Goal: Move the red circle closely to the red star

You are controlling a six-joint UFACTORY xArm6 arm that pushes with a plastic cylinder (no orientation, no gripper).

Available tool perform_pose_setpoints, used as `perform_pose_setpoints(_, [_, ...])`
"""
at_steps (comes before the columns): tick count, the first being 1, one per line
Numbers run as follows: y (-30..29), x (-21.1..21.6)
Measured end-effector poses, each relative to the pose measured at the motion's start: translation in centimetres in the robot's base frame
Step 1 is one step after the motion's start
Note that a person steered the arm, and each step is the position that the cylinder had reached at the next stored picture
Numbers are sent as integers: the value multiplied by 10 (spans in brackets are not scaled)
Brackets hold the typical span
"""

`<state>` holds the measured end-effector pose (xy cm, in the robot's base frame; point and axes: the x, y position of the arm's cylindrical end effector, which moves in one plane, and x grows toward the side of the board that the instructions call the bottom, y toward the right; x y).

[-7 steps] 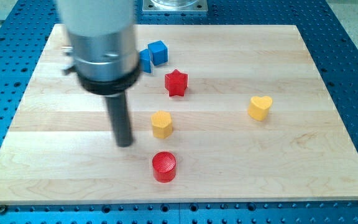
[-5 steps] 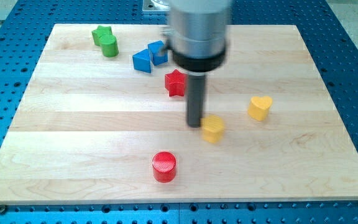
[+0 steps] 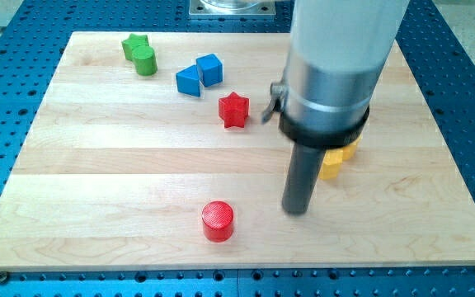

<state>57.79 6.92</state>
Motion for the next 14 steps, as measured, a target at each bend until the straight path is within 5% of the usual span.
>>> perform_pose_setpoints(1, [-2,41])
perform_pose_setpoints(4, [-124,37])
perform_pose_setpoints(6, [-100,0])
perform_pose_setpoints(7, [-91,40])
perform_pose_setpoints(8, [-58,21])
perform_pose_setpoints(9, [-61,-55])
perform_pose_setpoints(11, [-57,-93])
perform_pose_setpoints(13, [-46,-85])
perform_pose_setpoints(14, [-45,-122])
